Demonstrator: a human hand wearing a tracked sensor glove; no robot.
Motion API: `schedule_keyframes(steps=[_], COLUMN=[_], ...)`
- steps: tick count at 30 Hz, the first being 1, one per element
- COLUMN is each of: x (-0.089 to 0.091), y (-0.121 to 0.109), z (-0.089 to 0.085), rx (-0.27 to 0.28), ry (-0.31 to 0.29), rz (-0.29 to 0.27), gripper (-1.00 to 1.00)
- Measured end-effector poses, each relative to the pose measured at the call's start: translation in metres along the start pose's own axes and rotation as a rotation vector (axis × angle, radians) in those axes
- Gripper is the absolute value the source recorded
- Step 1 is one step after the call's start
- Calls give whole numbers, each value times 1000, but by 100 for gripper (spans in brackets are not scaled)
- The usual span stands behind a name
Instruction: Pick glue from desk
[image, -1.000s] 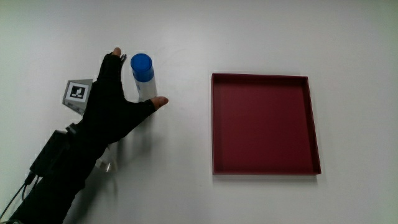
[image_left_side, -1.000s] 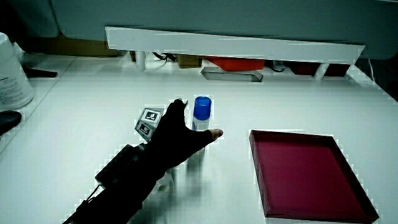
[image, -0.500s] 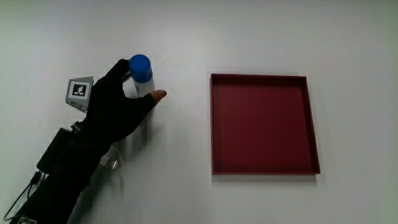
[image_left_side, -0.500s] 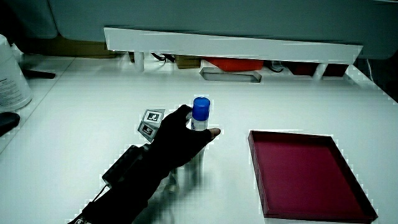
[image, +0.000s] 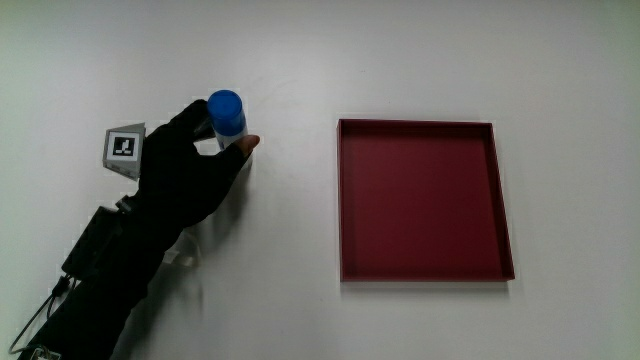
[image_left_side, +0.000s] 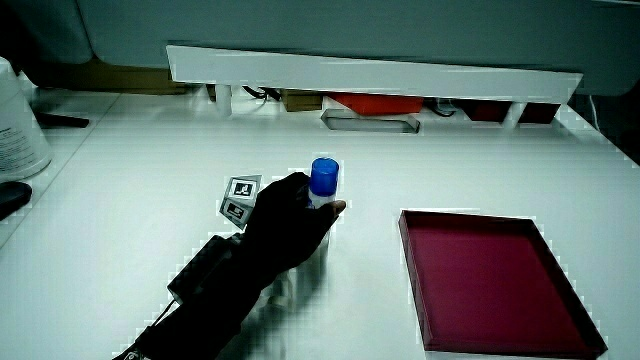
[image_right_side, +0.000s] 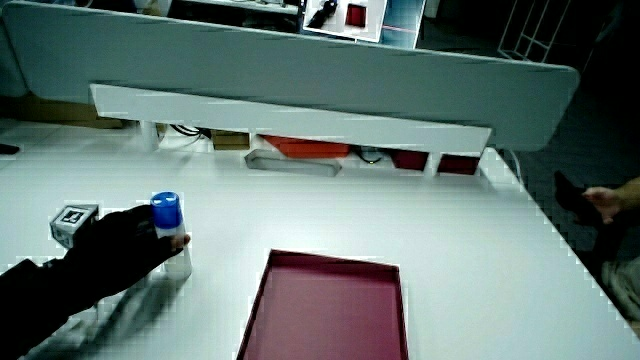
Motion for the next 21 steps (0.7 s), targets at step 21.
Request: schedule_keyframes(steps=[21], x=[81], y=[28], z=[-74], rx=[-151], ry=[-211], rz=[-174], gripper=[100])
